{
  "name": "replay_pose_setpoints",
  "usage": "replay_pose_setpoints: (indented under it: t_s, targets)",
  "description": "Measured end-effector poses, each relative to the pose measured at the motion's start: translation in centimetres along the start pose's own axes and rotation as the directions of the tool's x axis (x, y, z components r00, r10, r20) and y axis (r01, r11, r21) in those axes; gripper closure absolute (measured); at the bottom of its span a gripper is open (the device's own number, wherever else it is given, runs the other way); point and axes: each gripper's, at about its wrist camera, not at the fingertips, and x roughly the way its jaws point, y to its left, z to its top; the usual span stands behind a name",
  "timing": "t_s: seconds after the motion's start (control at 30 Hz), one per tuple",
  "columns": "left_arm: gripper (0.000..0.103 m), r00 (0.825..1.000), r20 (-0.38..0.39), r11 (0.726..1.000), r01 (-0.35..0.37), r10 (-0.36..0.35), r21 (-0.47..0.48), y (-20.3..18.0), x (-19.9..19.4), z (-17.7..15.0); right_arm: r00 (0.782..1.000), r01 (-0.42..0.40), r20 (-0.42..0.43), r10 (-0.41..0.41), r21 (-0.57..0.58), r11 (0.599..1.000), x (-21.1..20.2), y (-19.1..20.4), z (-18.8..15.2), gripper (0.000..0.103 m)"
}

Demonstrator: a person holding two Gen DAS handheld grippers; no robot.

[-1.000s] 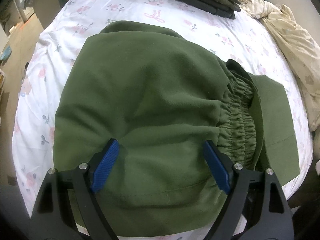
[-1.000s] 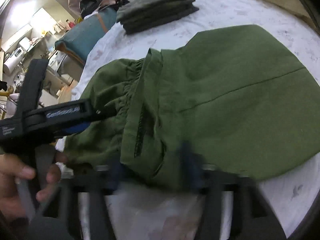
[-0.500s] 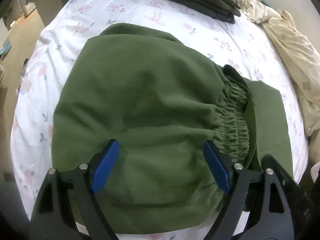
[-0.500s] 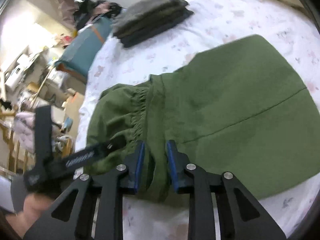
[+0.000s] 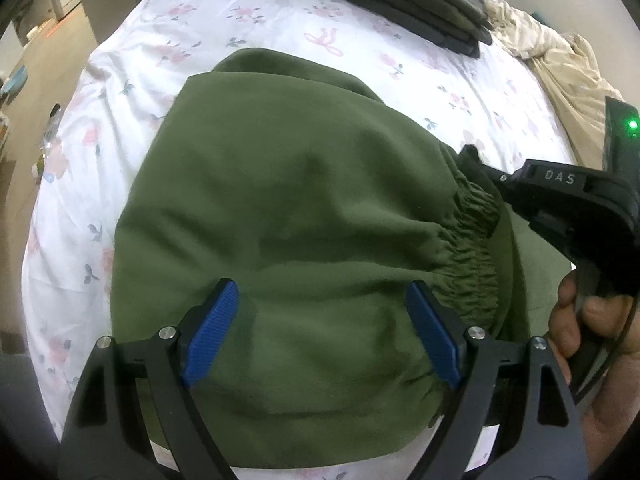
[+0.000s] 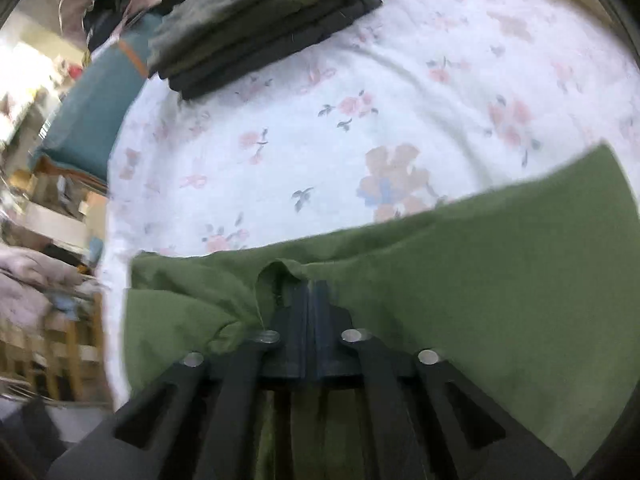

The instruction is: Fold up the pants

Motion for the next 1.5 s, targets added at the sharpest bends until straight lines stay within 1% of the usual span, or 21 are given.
replay_pose_setpoints:
  t_s: [0.17,0.2,0.3,0.33,0.4,0.5,0.57,0.63,0.67,0.7,0.77,0.83,0.9,0.93,0.97,1.07,1.13,1.23,1.37,1.43,1.5]
  targets:
    - [0.020,1.000,-0.003,1.000,0.012,-0.012,-0.001,0.0,0.0,-0.1,0.986,-0.027,0.161,0.032,-0.033,0.999,-2.1,0.7,0.3,0.099]
    - [0.020,1.000,-0.005,1.000,0.013,-0.013,0.001,0.0,0.0,-0.1,0.988,-0.035,0.151,0.041,-0.042,0.998,-1.8,1.1,0.5,0.093]
    - [0.020,1.000,-0.009,1.000,0.008,-0.008,0.000,0.1,0.1,0.0,0.994,-0.101,-0.035,0.100,-0.017,0.995,1.1,1.1,0.7,0.061]
    - [0.020,1.000,-0.008,1.000,0.007,-0.007,-0.009,0.2,0.0,0.1,0.994,-0.104,-0.048,0.102,-0.045,0.994,0.8,1.2,0.3,0.060]
    - [0.020,1.000,-0.006,1.000,0.013,-0.013,-0.027,0.4,-0.1,0.2,0.995,-0.099,-0.041,0.095,-0.103,0.990,-0.9,1.0,-0.2,0.060]
    - [0.020,1.000,0.010,1.000,0.012,-0.012,-0.018,0.1,-0.4,0.1,0.996,-0.065,0.044,0.072,-0.138,0.988,-5.7,-1.7,-0.1,0.061]
    - [0.020,1.000,0.028,1.000,0.011,-0.011,-0.001,-0.3,-0.8,0.0,0.992,0.034,0.124,-0.017,-0.132,0.991,-8.8,-4.7,1.1,0.061]
    - [0.020,0.999,0.049,1.000,0.017,-0.018,0.010,-0.5,-1.2,0.0,0.977,0.153,0.158,-0.144,-0.045,0.987,-10.9,-9.6,2.9,0.068]
    - [0.020,0.998,0.064,1.000,0.023,-0.025,0.020,-0.9,-1.4,0.0,0.974,0.171,0.150,-0.168,-0.005,0.985,-11.2,-11.3,3.4,0.086]
    - [0.020,0.997,0.078,0.999,0.025,-0.028,0.042,-1.3,-1.7,0.0,0.973,0.181,0.135,-0.185,0.044,0.983,-11.4,-13.3,4.0,0.090]
    - [0.020,0.995,0.098,0.996,0.010,-0.018,0.087,-2.1,-1.9,-0.1,0.977,0.170,0.114,-0.179,0.084,0.982,-11.1,-15.9,4.8,0.090]
    - [0.020,0.995,0.101,0.994,0.001,-0.012,0.108,-2.5,-1.8,-0.1,0.979,0.195,0.052,-0.197,0.041,0.980,-9.1,-16.6,5.0,0.090]
    - [0.020,0.996,0.093,0.994,-0.006,-0.004,0.105,-2.4,-1.4,0.1,0.960,0.276,-0.022,-0.277,-0.042,0.960,-6.4,-16.4,4.6,0.091]
    - [0.020,0.996,0.090,0.995,-0.010,0.001,0.098,-2.3,-1.1,0.3,0.939,0.331,-0.069,-0.338,-0.096,0.939,-4.6,-16.6,4.0,0.092]
    - [0.020,0.996,0.085,0.996,-0.013,0.005,0.088,-2.2,-0.9,0.4,0.934,0.341,-0.072,-0.350,-0.116,0.933,-4.2,-16.6,3.8,0.093]
    - [0.020,0.997,0.078,0.998,-0.017,0.013,0.059,-1.6,-0.7,0.6,0.940,0.333,-0.045,-0.339,-0.101,0.937,-5.1,-16.3,4.0,0.091]
    - [0.020,0.997,0.075,0.999,-0.011,0.008,0.047,-1.4,-0.7,0.6,0.960,0.281,0.018,-0.281,-0.061,0.958,-7.1,-16.1,4.2,0.090]
    - [0.020,0.997,0.078,0.998,-0.006,0.002,0.056,-1.3,-0.9,0.2,0.963,0.261,0.088,-0.256,-0.049,0.964,-8.4,-15.4,5.2,0.090]
    - [0.020,0.996,0.091,0.995,-0.028,0.020,0.092,-1.4,-1.0,0.0,0.955,0.298,0.000,-0.298,-0.040,0.954,-4.7,-16.5,6.8,0.091]
    - [0.020,0.996,0.085,0.996,-0.026,0.018,0.089,-1.4,-1.0,0.1,0.948,0.319,0.007,-0.318,-0.016,0.948,-3.6,-17.7,7.6,0.094]
    - [0.020,0.994,0.098,0.995,-0.050,0.042,0.081,-1.3,-1.2,0.3,0.954,0.299,0.000,-0.300,0.018,0.954,-3.8,-17.9,8.0,0.093]
